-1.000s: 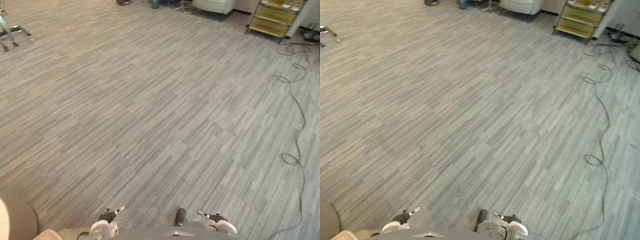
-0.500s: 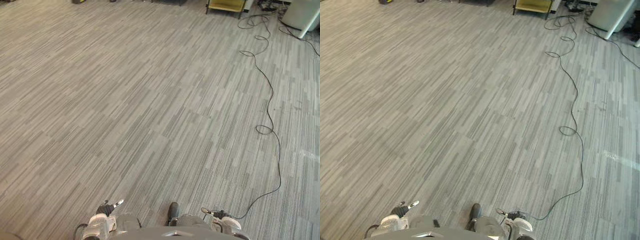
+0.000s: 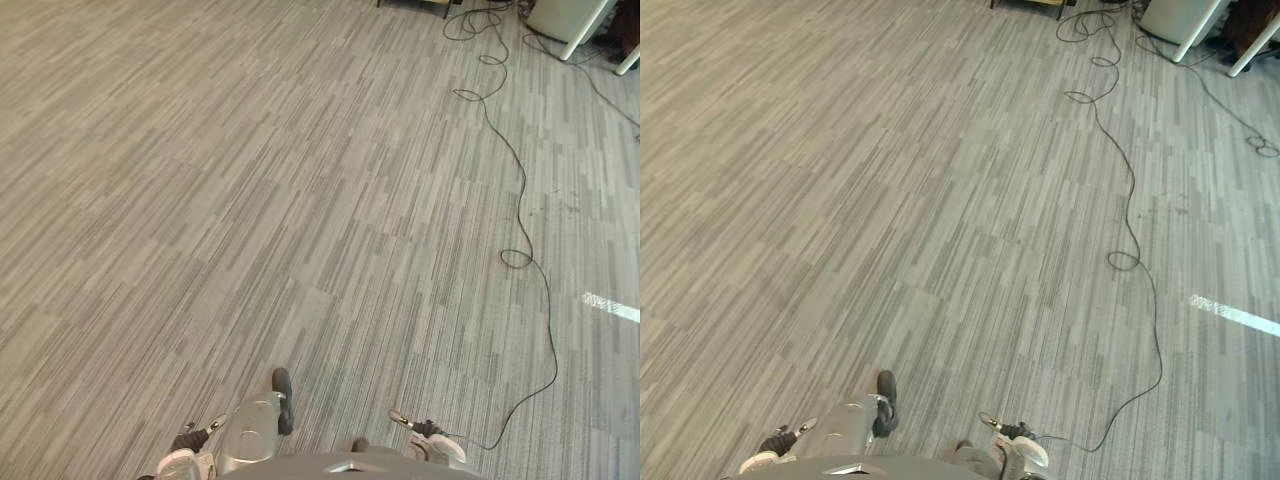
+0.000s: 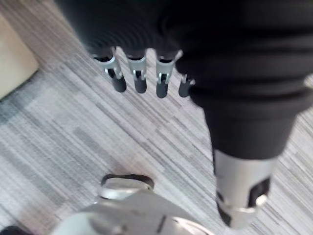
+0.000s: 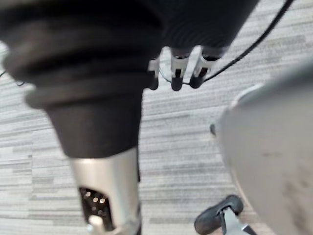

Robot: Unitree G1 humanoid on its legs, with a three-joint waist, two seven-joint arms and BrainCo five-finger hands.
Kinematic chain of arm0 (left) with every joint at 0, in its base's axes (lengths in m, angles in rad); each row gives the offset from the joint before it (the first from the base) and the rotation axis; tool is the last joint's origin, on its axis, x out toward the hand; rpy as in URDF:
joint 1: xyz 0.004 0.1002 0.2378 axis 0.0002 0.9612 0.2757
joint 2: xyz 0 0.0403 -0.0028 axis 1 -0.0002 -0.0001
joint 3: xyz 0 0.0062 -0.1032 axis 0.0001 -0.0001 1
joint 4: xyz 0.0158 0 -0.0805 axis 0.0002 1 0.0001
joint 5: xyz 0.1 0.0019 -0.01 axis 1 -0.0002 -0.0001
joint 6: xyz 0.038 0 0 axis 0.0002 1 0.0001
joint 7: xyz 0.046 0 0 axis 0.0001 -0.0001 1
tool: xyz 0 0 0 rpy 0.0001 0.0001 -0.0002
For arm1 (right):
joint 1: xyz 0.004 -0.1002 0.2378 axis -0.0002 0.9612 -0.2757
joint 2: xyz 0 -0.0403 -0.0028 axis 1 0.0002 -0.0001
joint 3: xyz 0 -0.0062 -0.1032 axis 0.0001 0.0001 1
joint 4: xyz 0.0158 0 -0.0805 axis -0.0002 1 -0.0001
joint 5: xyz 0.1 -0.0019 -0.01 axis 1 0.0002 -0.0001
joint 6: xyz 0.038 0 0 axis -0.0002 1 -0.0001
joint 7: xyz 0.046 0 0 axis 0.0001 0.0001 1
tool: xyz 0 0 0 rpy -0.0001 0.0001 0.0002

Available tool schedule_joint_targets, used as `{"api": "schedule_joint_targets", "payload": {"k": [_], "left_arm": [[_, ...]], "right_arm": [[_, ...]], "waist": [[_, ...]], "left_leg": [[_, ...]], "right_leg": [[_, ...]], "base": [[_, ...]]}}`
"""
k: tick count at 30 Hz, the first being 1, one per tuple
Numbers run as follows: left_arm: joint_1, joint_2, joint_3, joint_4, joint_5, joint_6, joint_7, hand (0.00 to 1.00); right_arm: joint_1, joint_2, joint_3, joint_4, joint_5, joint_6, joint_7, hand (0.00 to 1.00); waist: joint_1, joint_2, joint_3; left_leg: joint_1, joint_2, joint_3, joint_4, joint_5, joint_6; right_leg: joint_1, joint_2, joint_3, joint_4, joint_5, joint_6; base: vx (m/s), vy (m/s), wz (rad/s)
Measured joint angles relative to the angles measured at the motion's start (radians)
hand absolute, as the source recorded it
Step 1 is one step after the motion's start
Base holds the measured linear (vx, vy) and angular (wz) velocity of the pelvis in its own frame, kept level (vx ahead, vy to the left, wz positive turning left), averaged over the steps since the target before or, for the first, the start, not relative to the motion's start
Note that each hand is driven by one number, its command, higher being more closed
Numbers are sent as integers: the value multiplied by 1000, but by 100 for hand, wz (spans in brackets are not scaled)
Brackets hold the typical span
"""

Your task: Pick up cushions and gather them together orderly.

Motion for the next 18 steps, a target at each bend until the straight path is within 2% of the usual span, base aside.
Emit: {"api": "schedule_joint_targets", "payload": {"k": [1,2,3,4,6,7,9,11,12,13,14,15,16,17,18], "left_arm": [[-5,-1,-4,0,-14,0,0,0],[-5,1,-10,-2,-23,0,1,0],[-5,1,-10,-3,-28,0,1,0],[-5,-2,-15,-10,-32,2,5,0],[-8,-6,-24,-10,-31,-1,5,0],[-10,-5,-32,-7,-28,-1,6,0],[-10,-3,-34,8,-20,-1,9,0],[-15,0,-38,25,-11,0,13,0],[-13,3,-39,31,-11,0,17,0],[-13,6,-38,32,-7,0,17,0],[-12,7,-38,32,-1,0,17,0],[-10,13,-32,31,6,-1,17,0],[-12,3,-17,38,9,-1,17,0],[-11,-8,-3,45,8,-2,17,0],[-9,-35,23,50,9,-2,16,0]], "right_arm": [[-1,2,1,-3,0,-2,5,0],[-6,2,3,-7,0,-6,8,0],[-8,2,3,-8,0,-7,9,0],[-19,-2,3,-7,0,-8,8,0],[-28,-8,3,-6,0,-10,8,0],[-33,-19,3,0,0,-10,8,0],[-31,-23,3,4,1,-14,8,0],[-36,-28,2,4,8,-20,8,0],[-38,-28,3,5,10,-21,8,0],[-37,-26,2,6,13,-21,8,0],[-36,-25,2,6,15,-21,8,0],[-35,-22,2,5,16,-20,7,0],[-42,-23,-1,1,20,-22,9,0],[-49,-29,-2,0,19,-24,9,0],[-61,-31,-14,-8,19,-25,9,0]], "waist": [[0,-1,1],[-8,1,3],[-12,2,3],[-31,10,6],[-47,27,16],[-58,31,21],[-71,34,24],[-85,39,27],[-92,37,29],[-100,31,37],[-104,27,40],[-106,12,46],[-106,17,59],[-105,34,55],[-105,62,52]], "left_leg": [[55,-4,31,22,-40,18],[120,-15,38,11,-70,24],[139,-17,38,4,-76,25],[213,-21,39,-37,-87,25],[304,-20,43,-103,-91,20],[368,-12,49,-144,-88,15],[426,10,50,-172,-87,14],[472,35,40,-211,-87,11],[499,44,32,-240,-86,5],[529,46,8,-258,-94,-12],[543,42,-3,-265,-101,-24],[570,29,-31,-267,-120,-56],[611,35,-54,-268,-142,-86],[614,46,-64,-261,-144,-83],[601,82,-89,-199,-144,-82]], "right_leg": [[-36,-24,11,208,64,39],[-67,-51,-28,362,96,35],[-75,-58,-46,399,94,23],[-96,-75,-116,479,67,-37],[-145,-80,-211,495,18,-92],[-174,-78,-283,438,-29,-125],[-224,-57,-345,292,-51,-147],[-287,-13,-341,105,-17,-160],[-314,24,-309,-73,66,-155],[-319,43,-261,-273,180,-149],[-315,46,-242,-337,221,-143],[-305,36,-205,-425,265,-133],[-301,47,-181,-382,391,-154],[-321,53,-181,-332,390,-154],[-343,66,-196,-246,335,-176]], "base": [[571,173,-54],[464,140,-51],[409,115,-36],[224,45,-16],[369,60,-18],[361,32,-11],[447,-53,6],[433,-105,19],[412,-164,38],[435,-197,44],[480,-256,57],[490,-273,42],[474,-273,27],[437,-292,-6],[516,-381,-20]]}}
